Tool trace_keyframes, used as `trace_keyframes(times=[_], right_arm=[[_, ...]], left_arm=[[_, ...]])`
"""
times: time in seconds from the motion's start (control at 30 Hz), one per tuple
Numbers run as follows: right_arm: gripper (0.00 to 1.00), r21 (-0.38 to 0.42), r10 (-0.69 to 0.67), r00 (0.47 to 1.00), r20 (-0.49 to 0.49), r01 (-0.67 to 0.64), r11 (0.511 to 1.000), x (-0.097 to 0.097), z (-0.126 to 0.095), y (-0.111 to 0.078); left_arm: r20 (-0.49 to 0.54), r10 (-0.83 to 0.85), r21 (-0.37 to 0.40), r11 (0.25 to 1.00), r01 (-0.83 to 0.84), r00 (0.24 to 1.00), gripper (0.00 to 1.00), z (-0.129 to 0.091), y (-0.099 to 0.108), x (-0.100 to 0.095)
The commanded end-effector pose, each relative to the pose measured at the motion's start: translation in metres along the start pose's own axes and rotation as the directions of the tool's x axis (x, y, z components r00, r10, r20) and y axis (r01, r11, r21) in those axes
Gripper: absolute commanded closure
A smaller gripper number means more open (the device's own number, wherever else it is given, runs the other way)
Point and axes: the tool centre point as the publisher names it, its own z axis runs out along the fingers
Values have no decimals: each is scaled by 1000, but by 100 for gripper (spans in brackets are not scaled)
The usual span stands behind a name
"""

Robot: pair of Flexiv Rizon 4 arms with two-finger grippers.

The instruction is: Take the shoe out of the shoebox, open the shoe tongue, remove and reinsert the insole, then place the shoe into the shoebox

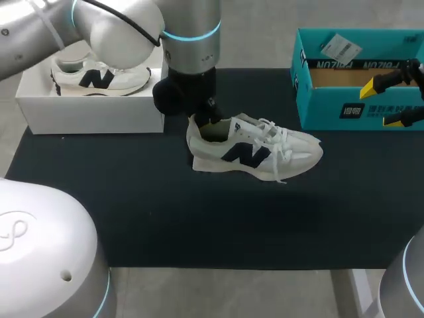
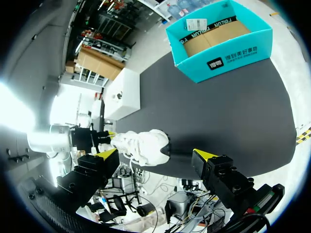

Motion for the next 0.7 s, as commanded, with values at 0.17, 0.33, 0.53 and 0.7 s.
trace_keyframes(times=[0.17, 0.33, 0.53, 0.7], right_arm=[[0, 0, 1, 1000, 1, -1, 1000, 0, 1, 0], [0, 0, 1, 1000, 1, -1, 1000, 0, 1, 0], [0, 0, 1, 1000, 1, -1, 1000, 0, 1, 0], [0, 0, 1, 1000, 1, -1, 1000, 0, 1, 0]], left_arm=[[-16, -58, -19, 998, 58, 998, 100, 33, -2, -7], [-29, -85, -23, 996, 84, 996, 100, 52, -3, -14], [-37, -81, -30, 996, 80, 996, 100, 72, -1, -30], [-60, -102, -32, 994, 101, 993, 100, 87, 2, -43]])
